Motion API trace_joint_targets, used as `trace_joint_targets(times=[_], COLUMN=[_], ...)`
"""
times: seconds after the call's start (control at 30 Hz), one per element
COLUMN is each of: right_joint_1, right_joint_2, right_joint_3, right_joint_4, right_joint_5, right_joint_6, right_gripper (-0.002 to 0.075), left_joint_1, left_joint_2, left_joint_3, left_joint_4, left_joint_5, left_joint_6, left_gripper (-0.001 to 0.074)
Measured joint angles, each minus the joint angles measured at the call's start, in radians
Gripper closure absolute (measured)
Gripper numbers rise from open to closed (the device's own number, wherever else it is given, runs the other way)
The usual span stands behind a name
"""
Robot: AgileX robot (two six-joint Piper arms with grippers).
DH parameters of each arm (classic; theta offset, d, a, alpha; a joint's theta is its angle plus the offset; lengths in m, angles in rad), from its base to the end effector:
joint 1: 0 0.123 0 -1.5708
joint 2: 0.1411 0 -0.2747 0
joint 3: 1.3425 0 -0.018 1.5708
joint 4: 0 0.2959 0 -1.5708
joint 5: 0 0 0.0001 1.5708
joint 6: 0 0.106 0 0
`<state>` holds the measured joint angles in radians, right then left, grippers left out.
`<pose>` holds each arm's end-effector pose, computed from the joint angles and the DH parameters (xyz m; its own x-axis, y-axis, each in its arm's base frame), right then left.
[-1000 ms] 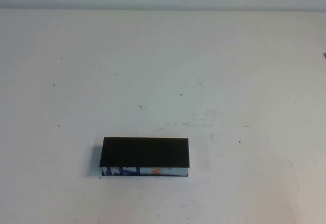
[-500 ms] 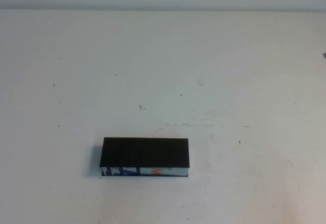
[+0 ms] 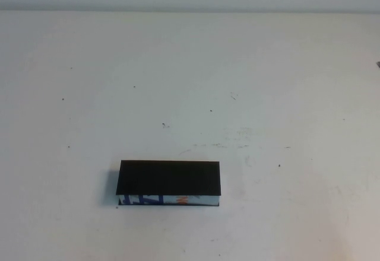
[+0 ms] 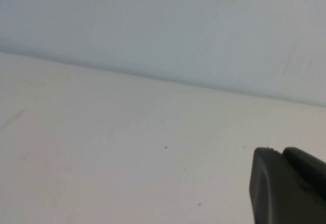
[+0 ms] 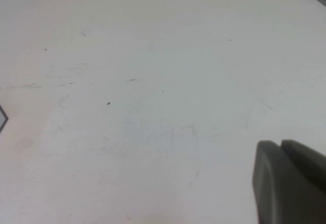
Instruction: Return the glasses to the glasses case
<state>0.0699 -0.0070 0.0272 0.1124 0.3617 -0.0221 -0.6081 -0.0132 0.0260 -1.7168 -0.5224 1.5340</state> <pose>0.1226 0.0128 0.1668 -0.2957 0.0624 -0.9532 -0.0834 0.9924 0.0909 0.1230 -0.0220 0.1972 -0.0260 -0.1975 -0.9800 0.0883 0.9760 -0.1990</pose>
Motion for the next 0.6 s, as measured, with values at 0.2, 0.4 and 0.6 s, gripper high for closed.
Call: trace_joint_targets(times=[0.2, 0.4, 0.6], right_joint_1=[0.0, 0.0, 0.0], right_joint_2=[0.0, -0.001, -0.001], right_joint_3=[0.0, 0.0, 0.0], right_joint_4=[0.0, 0.0, 0.0], right_joint_5=[0.0, 0.002, 0.002], right_joint_6=[0.0, 0.0, 0.0], right_gripper=[0.0738, 0.0738, 0.0738], left_joint_1=[0.0, 0.1, 0.361], left_joint_2=[0.0, 0.067, 0.077], left_joint_3=[-0.014, -0.018, -0.018], left_joint_4=[0.482, 1.096, 1.535], left_joint_5=[0.163, 0.175, 0.332], left_joint_6=[-0.243, -0.706, -1.154], left_gripper=[0.0736, 0.0736, 0.0736])
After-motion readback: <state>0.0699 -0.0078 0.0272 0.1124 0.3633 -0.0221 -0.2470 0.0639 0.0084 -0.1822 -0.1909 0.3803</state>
